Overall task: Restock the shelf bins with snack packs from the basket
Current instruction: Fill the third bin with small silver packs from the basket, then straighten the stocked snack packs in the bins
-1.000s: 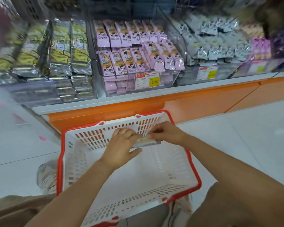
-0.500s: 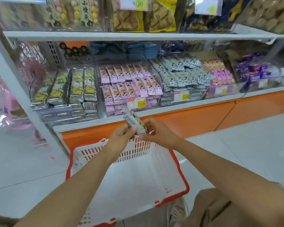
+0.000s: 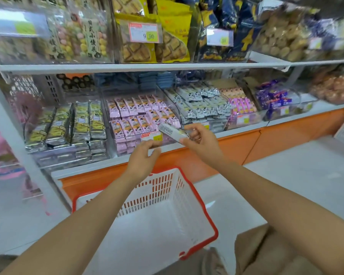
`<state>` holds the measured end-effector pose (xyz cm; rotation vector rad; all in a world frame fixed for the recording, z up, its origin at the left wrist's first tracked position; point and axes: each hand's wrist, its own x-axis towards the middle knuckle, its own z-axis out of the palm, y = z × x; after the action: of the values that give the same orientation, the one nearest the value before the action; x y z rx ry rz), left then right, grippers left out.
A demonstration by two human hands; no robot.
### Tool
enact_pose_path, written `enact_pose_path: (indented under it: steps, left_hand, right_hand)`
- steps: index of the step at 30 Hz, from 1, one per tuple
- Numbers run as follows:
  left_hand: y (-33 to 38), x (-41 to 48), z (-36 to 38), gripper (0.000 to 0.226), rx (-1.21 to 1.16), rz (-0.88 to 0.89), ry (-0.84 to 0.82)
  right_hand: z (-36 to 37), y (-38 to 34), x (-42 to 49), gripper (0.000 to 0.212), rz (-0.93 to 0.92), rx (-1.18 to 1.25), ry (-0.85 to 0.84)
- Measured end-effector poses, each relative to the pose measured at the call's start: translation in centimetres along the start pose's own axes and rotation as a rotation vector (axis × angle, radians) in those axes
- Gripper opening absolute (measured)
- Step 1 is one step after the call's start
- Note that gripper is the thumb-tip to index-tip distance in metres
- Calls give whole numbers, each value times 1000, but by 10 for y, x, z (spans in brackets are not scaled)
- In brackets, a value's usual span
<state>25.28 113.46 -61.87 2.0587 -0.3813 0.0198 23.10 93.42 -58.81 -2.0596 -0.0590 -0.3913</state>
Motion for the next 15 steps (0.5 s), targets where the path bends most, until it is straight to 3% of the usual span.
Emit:
enact_pose_path:
  steps: [7, 15]
  left_hand:
    - [-2, 41, -3, 34, 333, 163, 97]
    - [-10, 102, 13, 48, 482, 252, 54]
  right_hand:
    - [-25, -2, 56, 22, -23, -172, 257]
    - [-19, 21, 157, 19, -121, -429, 252]
